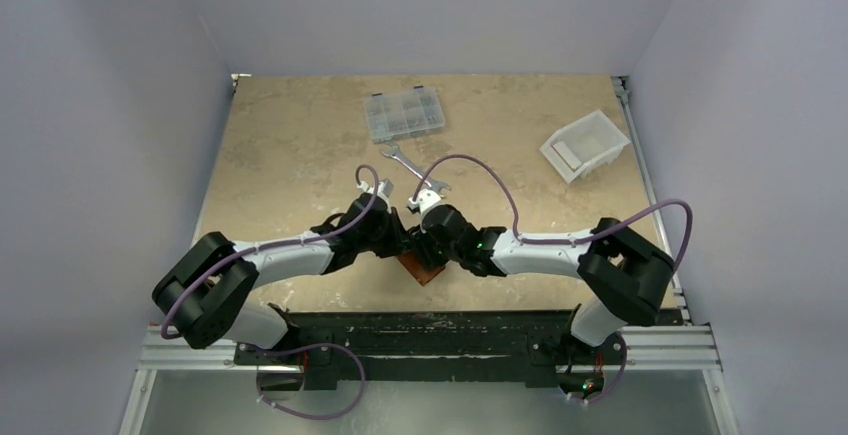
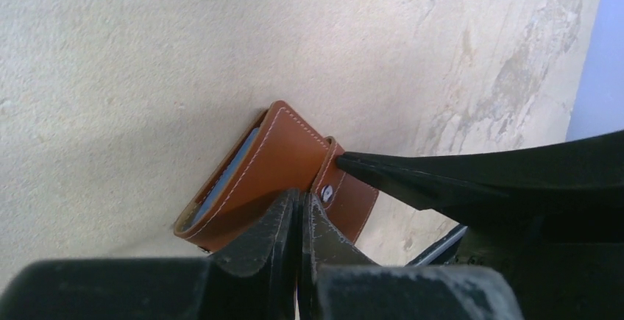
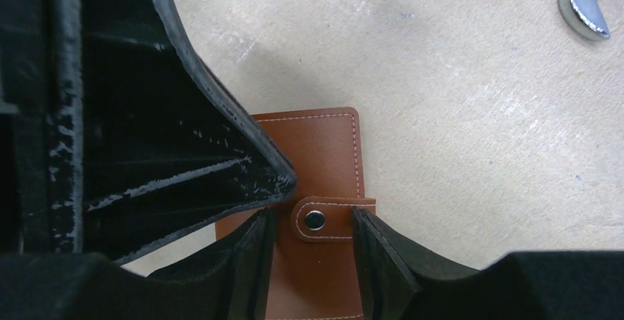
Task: Put the credit cards into the card holder
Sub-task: Open the card holder at the center of the board.
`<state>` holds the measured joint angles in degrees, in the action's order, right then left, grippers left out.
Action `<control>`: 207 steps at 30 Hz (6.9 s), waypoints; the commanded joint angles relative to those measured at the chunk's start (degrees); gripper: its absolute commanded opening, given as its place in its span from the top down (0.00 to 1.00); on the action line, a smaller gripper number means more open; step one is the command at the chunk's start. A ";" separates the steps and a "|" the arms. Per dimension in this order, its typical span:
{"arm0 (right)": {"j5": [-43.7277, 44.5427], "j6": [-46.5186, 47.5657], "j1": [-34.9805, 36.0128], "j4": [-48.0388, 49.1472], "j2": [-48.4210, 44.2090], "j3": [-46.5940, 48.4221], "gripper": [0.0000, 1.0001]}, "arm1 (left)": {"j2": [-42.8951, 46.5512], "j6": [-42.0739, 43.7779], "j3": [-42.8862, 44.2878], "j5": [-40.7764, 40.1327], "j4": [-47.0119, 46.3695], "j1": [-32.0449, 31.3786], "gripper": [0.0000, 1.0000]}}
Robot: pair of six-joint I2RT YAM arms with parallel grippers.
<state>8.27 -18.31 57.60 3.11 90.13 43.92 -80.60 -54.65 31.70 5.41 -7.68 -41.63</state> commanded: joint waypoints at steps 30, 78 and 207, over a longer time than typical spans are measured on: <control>16.39 -4.40 1.73 -5.34 3.45 7.19 1.00 | -2.38 1.42 -4.87 -9.50 6.48 0.47 1.00; -19.59 -18.82 -15.68 2.95 -21.84 -6.30 1.00 | 7.80 0.02 4.25 -6.42 9.09 -4.54 0.16; -21.34 -16.00 -13.31 1.70 -9.08 -9.54 0.33 | 19.29 -0.62 -8.62 -5.85 10.93 0.41 0.36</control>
<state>-13.91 -34.63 44.51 3.60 82.87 35.44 -58.37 -54.08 24.10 -2.52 8.10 -41.28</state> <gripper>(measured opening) 0.662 0.711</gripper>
